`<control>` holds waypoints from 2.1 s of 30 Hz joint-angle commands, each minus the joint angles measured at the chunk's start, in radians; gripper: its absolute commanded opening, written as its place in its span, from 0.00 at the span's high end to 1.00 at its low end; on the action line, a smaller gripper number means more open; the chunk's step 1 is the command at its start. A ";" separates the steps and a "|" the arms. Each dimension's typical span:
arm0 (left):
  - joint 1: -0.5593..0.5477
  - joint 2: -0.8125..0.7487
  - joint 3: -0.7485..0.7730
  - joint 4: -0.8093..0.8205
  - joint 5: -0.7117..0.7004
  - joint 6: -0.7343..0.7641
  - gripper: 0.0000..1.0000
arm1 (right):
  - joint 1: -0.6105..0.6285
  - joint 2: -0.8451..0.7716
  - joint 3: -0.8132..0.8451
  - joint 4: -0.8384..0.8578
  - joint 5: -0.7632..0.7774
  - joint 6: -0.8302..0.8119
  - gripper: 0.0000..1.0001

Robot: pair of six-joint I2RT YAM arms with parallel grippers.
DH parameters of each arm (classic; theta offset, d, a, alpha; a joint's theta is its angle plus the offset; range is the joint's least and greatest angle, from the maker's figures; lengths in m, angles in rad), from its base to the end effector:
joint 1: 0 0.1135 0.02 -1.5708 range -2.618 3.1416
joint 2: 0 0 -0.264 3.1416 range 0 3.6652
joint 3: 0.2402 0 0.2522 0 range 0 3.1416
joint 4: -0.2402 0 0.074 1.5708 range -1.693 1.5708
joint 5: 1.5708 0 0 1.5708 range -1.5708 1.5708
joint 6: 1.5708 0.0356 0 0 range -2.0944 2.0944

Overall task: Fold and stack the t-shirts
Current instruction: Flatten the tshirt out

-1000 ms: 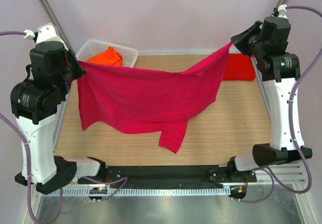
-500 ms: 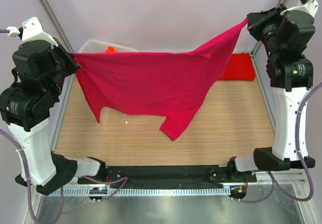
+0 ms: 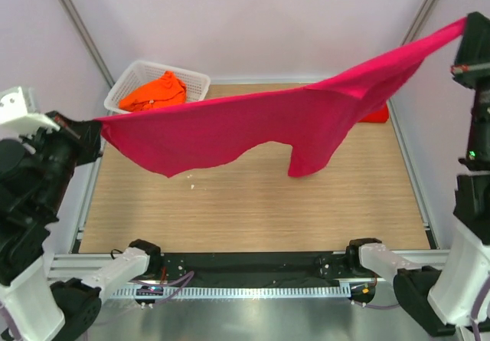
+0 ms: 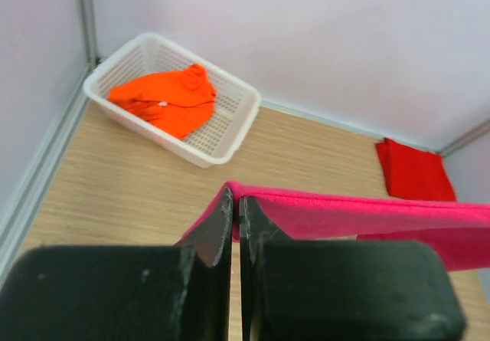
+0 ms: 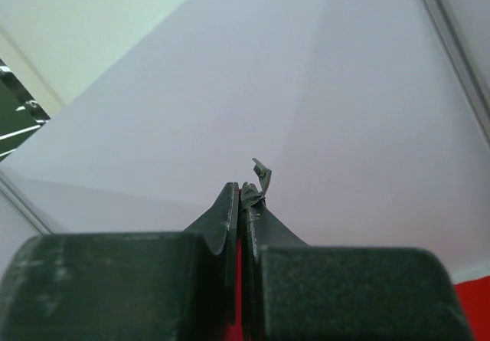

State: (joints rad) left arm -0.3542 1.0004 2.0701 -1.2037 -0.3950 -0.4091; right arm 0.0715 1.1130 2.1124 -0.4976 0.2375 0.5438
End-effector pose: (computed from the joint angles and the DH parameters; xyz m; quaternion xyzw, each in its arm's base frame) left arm 0.0502 -0.0039 0.5651 -0.1494 0.7344 -0.1033 0.6540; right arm 0.0809 -0.0026 0.6410 0.2175 0.4679 0.2012 0.8326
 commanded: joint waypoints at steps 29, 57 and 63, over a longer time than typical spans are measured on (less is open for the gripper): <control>0.001 0.115 -0.179 0.499 -0.176 0.102 1.00 | 0.007 0.050 -0.224 0.366 0.111 -0.198 0.99; 0.000 -0.105 0.073 0.366 -0.090 0.081 1.00 | 0.007 -0.122 -0.034 0.238 0.098 -0.173 0.99; 0.001 -0.072 -0.010 0.411 -0.108 0.095 1.00 | 0.007 -0.079 -0.046 0.243 0.106 -0.173 0.99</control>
State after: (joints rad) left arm -0.3542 0.8898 2.1098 -0.8265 -0.4503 -0.3351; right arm 0.0792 0.9813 2.0895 -0.2710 0.2966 0.3725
